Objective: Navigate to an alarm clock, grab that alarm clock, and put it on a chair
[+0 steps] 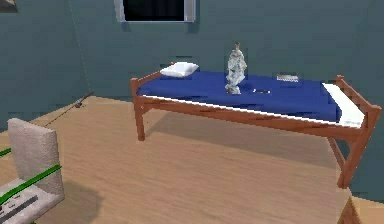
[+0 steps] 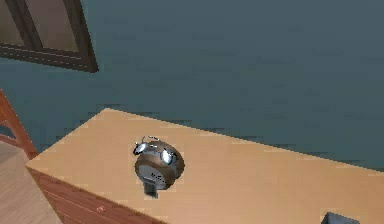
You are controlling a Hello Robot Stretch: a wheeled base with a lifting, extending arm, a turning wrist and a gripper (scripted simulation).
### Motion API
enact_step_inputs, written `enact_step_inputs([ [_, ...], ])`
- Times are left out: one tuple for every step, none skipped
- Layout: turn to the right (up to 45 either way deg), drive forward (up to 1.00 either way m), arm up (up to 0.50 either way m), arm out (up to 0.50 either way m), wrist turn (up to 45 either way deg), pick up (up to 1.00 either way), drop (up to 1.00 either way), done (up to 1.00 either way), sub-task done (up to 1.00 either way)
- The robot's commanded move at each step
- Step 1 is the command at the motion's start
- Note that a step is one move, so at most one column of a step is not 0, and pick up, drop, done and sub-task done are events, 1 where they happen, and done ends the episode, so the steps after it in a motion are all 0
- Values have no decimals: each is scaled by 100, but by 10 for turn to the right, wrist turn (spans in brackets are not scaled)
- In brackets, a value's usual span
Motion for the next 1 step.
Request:
enact_step_inputs([
  [0, 0, 50, 0, 0, 0, 0, 0, 0],
])
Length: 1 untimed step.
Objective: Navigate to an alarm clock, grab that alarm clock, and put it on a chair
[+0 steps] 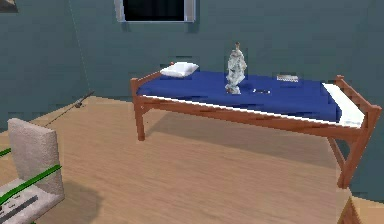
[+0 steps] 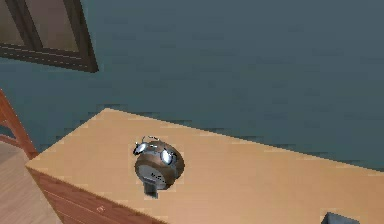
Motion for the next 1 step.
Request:
enact_step_inputs([
  [0, 0, 38, 0, 0, 0, 0, 0, 0],
])
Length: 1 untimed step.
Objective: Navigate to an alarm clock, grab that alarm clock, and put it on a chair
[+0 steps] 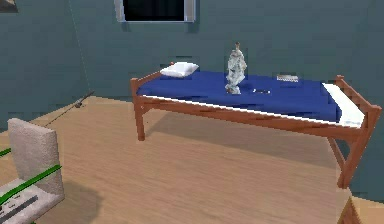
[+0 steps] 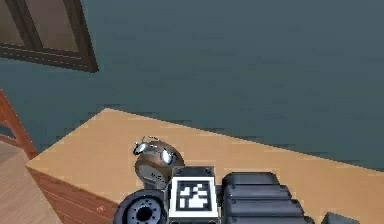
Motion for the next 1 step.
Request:
enact_step_inputs([
  [0, 0, 0, 14, 0, 0, 0, 0, 0],
])
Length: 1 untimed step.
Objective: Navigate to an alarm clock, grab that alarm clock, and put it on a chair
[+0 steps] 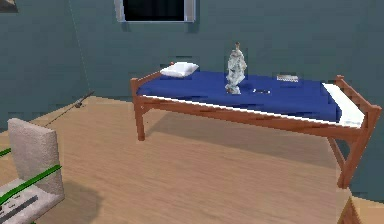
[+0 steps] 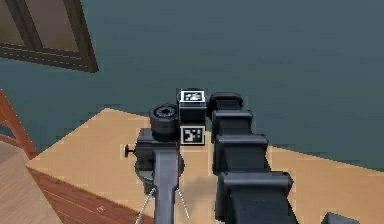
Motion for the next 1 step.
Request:
enact_step_inputs([
  [0, 0, 0, 0, 450, 0, 0, 0, 0],
])
